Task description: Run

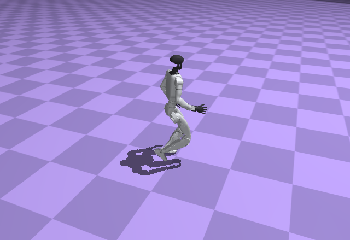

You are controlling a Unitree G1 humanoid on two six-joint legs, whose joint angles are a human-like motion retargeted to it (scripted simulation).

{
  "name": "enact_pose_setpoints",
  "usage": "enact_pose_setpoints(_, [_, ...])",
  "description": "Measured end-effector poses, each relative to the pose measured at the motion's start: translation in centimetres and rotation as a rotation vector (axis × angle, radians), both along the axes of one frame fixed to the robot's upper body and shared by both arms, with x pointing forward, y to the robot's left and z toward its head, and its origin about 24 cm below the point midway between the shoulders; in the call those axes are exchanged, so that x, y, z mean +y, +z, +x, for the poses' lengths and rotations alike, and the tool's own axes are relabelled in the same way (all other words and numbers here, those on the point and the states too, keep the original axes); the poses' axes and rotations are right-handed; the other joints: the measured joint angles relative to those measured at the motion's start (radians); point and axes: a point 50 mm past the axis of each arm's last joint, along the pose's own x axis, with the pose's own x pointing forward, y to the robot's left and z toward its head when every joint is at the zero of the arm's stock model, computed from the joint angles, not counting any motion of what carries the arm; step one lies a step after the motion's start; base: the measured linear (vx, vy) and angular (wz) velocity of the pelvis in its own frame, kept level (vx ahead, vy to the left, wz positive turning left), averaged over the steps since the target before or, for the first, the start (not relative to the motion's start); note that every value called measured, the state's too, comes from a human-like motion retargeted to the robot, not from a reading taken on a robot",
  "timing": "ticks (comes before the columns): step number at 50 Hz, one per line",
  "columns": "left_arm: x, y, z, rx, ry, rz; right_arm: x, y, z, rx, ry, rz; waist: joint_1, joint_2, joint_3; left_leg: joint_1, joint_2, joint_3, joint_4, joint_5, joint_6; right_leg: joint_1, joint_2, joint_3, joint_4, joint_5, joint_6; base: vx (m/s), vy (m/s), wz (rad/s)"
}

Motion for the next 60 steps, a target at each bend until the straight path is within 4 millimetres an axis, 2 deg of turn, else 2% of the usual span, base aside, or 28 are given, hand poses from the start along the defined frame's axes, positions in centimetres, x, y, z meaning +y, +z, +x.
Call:
enact_pose_setpoints(3, [1.0,2.6,7.1,-0.171,0.063,0.068,-0.5,-5.8,-5.9,0.315,-0.115,0.038,-0.103,-0.033,0.016,0.046,-0.085,-0.012,0.002,-0.17,0.101,-0.138,-0.08,0.044,0.262,-0.027,-0.005,-0.08,0.04,0.66])
enact_pose_setpoints(5, [1.8,6.0,12.7,-0.315,0.123,0.098,-1.0,-8.7,-10.2,0.512,-0.199,0.063,-0.193,-0.078,0.011,0.049,-0.165,-0.024,-0.066,-0.181,0.14,-0.274,-0.156,0.106,0.373,-0.039,-0.001,-0.13,0.0,1.38])
enact_pose_setpoints(7, [2.3,9.8,16.7,-0.46,0.168,0.093,-1.4,-10.4,-14.2,0.673,-0.241,0.091,-0.237,-0.076,0.008,0.083,-0.182,-0.044,-0.111,-0.181,0.137,-0.376,-0.175,0.132,0.375,-0.047,-0.016,-0.03,0.0,0.43])
enact_pose_setpoints(10, [1.8,13.2,18.8,-0.616,0.157,0.073,-2.0,-11.2,-18.5,0.815,-0.261,0.14,-0.218,0.003,0.016,0.191,-0.068,-0.059,-0.1,-0.181,0.061,-0.396,-0.086,0.058,0.217,-0.057,-0.039,0.12,-0.01,-0.84])
enact_pose_setpoints(12, [0.9,13.6,18.5,-0.66,0.088,0.081,-2.2,-10.9,-18.8,0.809,-0.245,0.157,-0.179,0.077,0.019,0.244,0.047,-0.082,-0.099,-0.09,-0.027,-0.332,0.013,-0.019,0.026,-0.039,-0.037,0.13,-0.07,-0.93])
enact_pose_setpoints(15, [-1.1,12.3,16.6,-0.657,-0.058,0.083,-1.7,-10.0,-16.9,0.711,-0.205,0.173,-0.117,0.125,-0.005,0.219,0.152,-0.104,-0.001,0.088,-0.119,-0.23,0.12,-0.071,-0.209,-0.033,-0.027,0.03,-0.09,-0.23])
enact_pose_setpoints(17, [-2.1,10.3,14.5,-0.59,-0.129,0.041,-1.4,-8.8,-13.3,0.572,-0.185,0.155,-0.058,0.139,-0.012,0.166,0.22,-0.104,0.178,0.144,-0.113,-0.152,0.175,-0.094,-0.289,-0.096,-0.056,-0.05,-0.08,-0.13])
enact_pose_setpoints(19, [-2.3,7.9,11.9,-0.48,-0.158,0.007,-1.5,-6.5,-8.0,0.372,-0.151,0.112,0.003,0.138,-0.003,0.092,0.284,-0.102,0.414,0.149,-0.074,-0.086,0.216,-0.102,-0.312,-0.246,-0.122,-0.05,-0.08,-0.16])
enact_pose_setpoints(20, [-2.2,6.6,10.5,-0.413,-0.158,-0.006,-1.6,-4.8,-5.1,0.257,-0.132,0.083,0.032,0.136,0.007,0.048,0.313,-0.104,0.538,0.139,-0.049,-0.06,0.233,-0.1,-0.31,-0.34,-0.165,-0.04,-0.09,-0.06])
enact_pose_setpoints(22, [-1.7,3.8,7.3,-0.253,-0.105,-0.035,-2.0,0.6,1.8,-0.016,-0.094,-0.007,0.08,0.145,0.046,-0.079,0.333,-0.138,0.727,0.13,-0.008,-0.022,0.267,-0.091,-0.318,-0.472,-0.228,-0.04,-0.08,-0.17])
enact_pose_setpoints(24, [-1.3,0.9,2.8,-0.073,-0.048,-0.065,-1.7,6.3,6.5,-0.262,-0.061,-0.058,0.133,0.16,0.052,-0.204,0.348,-0.16,0.813,0.109,0.022,-0.011,0.303,-0.074,-0.333,-0.512,-0.253,-0.01,-0.02,-0.54])
enact_pose_setpoints(25, [-1.1,-0.2,0.5,0.008,-0.024,-0.083,-1.4,9.1,8.1,-0.368,-0.052,-0.066,0.152,0.162,0.048,-0.26,0.346,-0.162,0.813,0.105,0.031,0.001,0.311,-0.064,-0.351,-0.512,-0.253,0.06,0.01,-0.31])
enact_pose_setpoints(26, [-0.8,-0.8,-1.5,0.064,-0.007,-0.098,-1.1,10.6,8.6,-0.425,-0.043,-0.049,0.154,0.147,0.045,-0.277,0.324,-0.141,0.748,0.106,0.035,0.034,0.294,-0.047,-0.365,-0.495,-0.229,0.11,0.03,-0.09])
enact_pose_setpoints(28, [-0.4,-1.5,-4.3,0.134,0.023,-0.127,-0.5,12.0,8.7,-0.475,-0.016,-0.003,0.153,0.106,0.034,-0.265,0.263,-0.085,0.556,0.105,0.024,0.104,0.232,-0.027,-0.388,-0.399,-0.158,0.16,0.07,0.04])
enact_pose_setpoints(31, [-0.7,-1.6,-5.2,0.141,0.052,-0.158,0.5,8.8,6.4,-0.36,0.029,0.062,0.122,0.059,0.0,-0.17,0.158,-0.022,0.206,0.096,-0.026,0.121,0.14,-0.01,-0.337,-0.167,-0.036,0.11,0.1,-0.06])
enact_pose_setpoints(34, [-1.0,-1.1,-2.3,0.069,0.078,-0.15,0.6,3.5,2.6,-0.148,0.026,0.092,0.046,0.022,-0.01,-0.056,0.042,0.002,0.036,0.026,-0.004,0.067,0.028,-0.005,-0.125,-0.028,0.014,0.03,0.09,0.14])
enact_pose_setpoints(35, [-0.9,-0.7,-0.6,0.026,0.084,-0.136,0.5,1.5,1.0,-0.061,0.008,0.099,0.018,0.014,-0.007,-0.021,0.009,0.0,0.026,-0.029,0.022,0.04,-0.007,-0.006,-0.026,-0.011,0.016,-0.01,0.08,0.18])
enact_pose_setpoints(37, [-0.4,1.0,4.7,-0.099,0.1,-0.087,0.0,-2.9,-2.7,0.156,-0.075,0.114,-0.054,-0.018,0.009,0.02,-0.066,-0.003,0.019,-0.152,0.099,-0.051,-0.087,0.019,0.179,-0.014,0.01,-0.06,0.07,0.64])
enact_pose_setpoints(40, [0.4,5.9,13.2,-0.328,0.146,-0.045,-0.9,-8.2,-9.8,0.482,-0.206,0.136,-0.18,-0.07,0.006,0.039,-0.169,-0.027,-0.064,-0.181,0.14,-0.246,-0.2,0.088,0.357,-0.047,-0.011,-0.08,0.01,1.03])
enact_pose_setpoints(42, [0.4,9.4,16.4,-0.476,0.158,-0.058,-1.5,-9.7,-14.0,0.628,-0.252,0.171,-0.207,-0.043,0.005,0.104,-0.164,-0.047,-0.106,-0.181,0.129,-0.321,-0.188,0.093,0.317,-0.076,-0.034,0.06,0.04,-0.17])
enact_pose_setpoints(43, [0.3,10.7,17.2,-0.536,0.151,-0.065,-1.8,-10.0,-15.5,0.673,-0.267,0.193,-0.203,-0.01,0.011,0.147,-0.12,-0.055,-0.104,-0.181,0.097,-0.33,-0.149,0.067,0.257,-0.086,-0.044,0.13,0.0,-0.85])
enact_pose_setpoints(46, [-0.8,12.6,17.5,-0.65,0.053,-0.057,-2.2,-9.6,-17.0,0.681,-0.281,0.244,-0.171,0.095,0.012,0.233,0.033,-0.092,-0.11,-0.054,-0.036,-0.295,0.003,-0.025,-0.024,-0.074,-0.039,0.12,-0.06,-0.81])
enact_pose_setpoints(48, [-2.0,12.2,16.4,-0.667,-0.052,-0.045,-2.1,-8.9,-16.4,0.623,-0.27,0.269,-0.137,0.135,-0.002,0.223,0.106,-0.112,-0.047,0.072,-0.108,-0.251,0.093,-0.055,-0.195,-0.06,-0.023,0.03,-0.09,-0.25])
enact_pose_setpoints(50, [-3.1,10.9,14.7,-0.625,-0.145,-0.068,-1.9,-7.8,-14.2,0.523,-0.25,0.273,-0.089,0.163,-0.012,0.183,0.177,-0.121,0.095,0.164,-0.131,-0.19,0.167,-0.076,-0.304,-0.08,-0.033,-0.05,-0.07,-0.19])
enact_pose_setpoints(53, [-3.6,7.7,11.3,-0.474,-0.21,-0.112,-2.0,-4.6,-7.8,0.277,-0.186,0.224,-0.008,0.168,0.0,0.096,0.271,-0.122,0.405,0.167,-0.086,-0.106,0.231,-0.086,-0.325,-0.272,-0.123,-0.07,-0.07,-0.1])
enact_pose_setpoints(55, [-3.1,5.1,8.4,-0.332,-0.193,-0.121,-2.3,-1.2,-2.8,0.085,-0.137,0.164,0.042,0.163,0.026,0.012,0.313,-0.131,0.586,0.131,-0.037,-0.062,0.254,-0.079,-0.314,-0.423,-0.193,-0.06,-0.07,0.07])
enact_pose_setpoints(57, [-2.2,2.7,5.4,-0.192,-0.138,-0.117,-2.4,3.1,2.2,-0.114,-0.086,0.087,0.087,0.173,0.049,-0.101,0.35,-0.152,0.671,0.097,0.008,-0.034,0.282,-0.072,-0.333,-0.49,-0.224,-0.06,-0.06,-0.07])
enact_pose_setpoints(60, [-0.5,0.3,0.0,-0.012,-0.067,-0.101,-1.9,7.8,5.6,-0.307,-0.041,0.049,0.13,0.162,0.043,-0.201,0.353,-0.136,0.583,0.051,0.035,0.026,0.285,-0.045,-0.386,-0.481,-0.21,0.0,0.0,0.0])
